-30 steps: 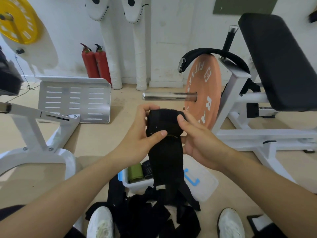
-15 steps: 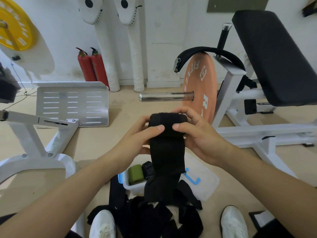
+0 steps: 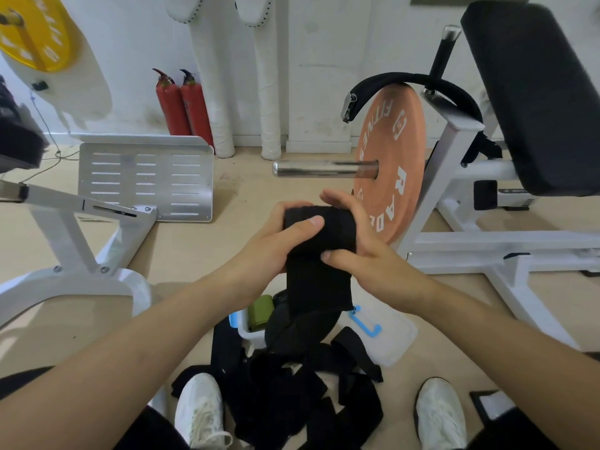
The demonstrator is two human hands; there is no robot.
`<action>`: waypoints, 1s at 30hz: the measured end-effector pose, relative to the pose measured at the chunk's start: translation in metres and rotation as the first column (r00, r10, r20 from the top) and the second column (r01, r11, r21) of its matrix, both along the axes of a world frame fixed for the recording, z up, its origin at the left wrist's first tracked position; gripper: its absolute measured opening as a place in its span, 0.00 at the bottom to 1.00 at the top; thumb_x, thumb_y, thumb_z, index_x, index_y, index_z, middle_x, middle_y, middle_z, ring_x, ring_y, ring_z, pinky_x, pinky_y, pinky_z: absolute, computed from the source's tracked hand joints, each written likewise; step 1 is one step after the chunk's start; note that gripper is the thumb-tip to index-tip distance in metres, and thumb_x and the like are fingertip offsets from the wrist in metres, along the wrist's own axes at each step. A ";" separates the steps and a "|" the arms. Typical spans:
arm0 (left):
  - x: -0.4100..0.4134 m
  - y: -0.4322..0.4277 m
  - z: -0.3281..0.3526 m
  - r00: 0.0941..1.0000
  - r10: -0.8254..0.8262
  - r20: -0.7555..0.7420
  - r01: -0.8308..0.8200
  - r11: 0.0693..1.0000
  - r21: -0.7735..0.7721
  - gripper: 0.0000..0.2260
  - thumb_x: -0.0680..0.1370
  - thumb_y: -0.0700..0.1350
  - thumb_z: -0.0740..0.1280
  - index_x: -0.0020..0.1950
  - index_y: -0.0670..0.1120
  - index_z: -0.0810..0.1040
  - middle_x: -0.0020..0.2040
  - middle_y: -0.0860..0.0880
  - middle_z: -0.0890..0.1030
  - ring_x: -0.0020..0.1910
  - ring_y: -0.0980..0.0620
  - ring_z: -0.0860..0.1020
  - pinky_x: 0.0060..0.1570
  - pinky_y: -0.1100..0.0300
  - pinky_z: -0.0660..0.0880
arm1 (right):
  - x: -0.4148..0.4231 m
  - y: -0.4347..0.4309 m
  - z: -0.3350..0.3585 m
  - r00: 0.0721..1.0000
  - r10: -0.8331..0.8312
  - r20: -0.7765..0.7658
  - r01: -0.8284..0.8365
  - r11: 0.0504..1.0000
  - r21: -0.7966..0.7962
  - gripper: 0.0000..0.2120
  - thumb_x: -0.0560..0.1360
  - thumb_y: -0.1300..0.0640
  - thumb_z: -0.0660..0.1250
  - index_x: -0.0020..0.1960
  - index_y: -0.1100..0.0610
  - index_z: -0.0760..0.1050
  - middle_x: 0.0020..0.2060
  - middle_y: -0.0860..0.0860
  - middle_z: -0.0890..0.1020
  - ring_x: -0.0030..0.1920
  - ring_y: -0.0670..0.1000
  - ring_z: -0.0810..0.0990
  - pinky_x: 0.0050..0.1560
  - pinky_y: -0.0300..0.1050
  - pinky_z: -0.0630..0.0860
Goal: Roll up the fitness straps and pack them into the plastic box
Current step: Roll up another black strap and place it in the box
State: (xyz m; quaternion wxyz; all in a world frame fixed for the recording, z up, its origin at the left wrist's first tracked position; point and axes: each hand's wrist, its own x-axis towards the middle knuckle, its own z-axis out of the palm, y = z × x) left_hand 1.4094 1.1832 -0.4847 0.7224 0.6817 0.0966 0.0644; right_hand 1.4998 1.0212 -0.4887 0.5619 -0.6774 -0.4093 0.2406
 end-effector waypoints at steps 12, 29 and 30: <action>-0.008 0.006 0.006 0.971 -0.060 0.230 -0.005 0.962 0.273 0.27 0.72 0.41 0.77 0.68 0.52 0.72 0.59 0.57 0.79 0.60 0.54 0.80 0.51 0.59 0.81 | 0.022 -0.008 0.012 0.930 -0.011 -0.368 0.032 0.998 0.052 0.18 0.81 0.54 0.64 0.71 0.48 0.72 0.64 0.54 0.79 0.63 0.57 0.81 0.58 0.59 0.81; -0.001 0.010 0.009 0.997 -0.054 -0.048 0.061 0.988 0.143 0.15 0.74 0.60 0.65 0.60 0.61 0.76 0.44 0.58 0.84 0.42 0.48 0.84 0.53 0.47 0.81 | 0.027 -0.008 0.007 0.919 -0.003 -0.394 0.067 0.987 0.149 0.20 0.78 0.62 0.69 0.68 0.55 0.72 0.64 0.59 0.78 0.62 0.58 0.82 0.55 0.58 0.82; 0.000 0.010 0.009 0.997 -0.052 -0.064 0.060 0.990 0.130 0.15 0.74 0.62 0.64 0.58 0.62 0.77 0.43 0.58 0.83 0.41 0.48 0.84 0.53 0.46 0.81 | 0.026 -0.008 0.006 0.932 -0.011 -0.361 0.070 0.986 0.150 0.20 0.77 0.64 0.69 0.68 0.55 0.72 0.65 0.59 0.77 0.61 0.58 0.82 0.55 0.58 0.82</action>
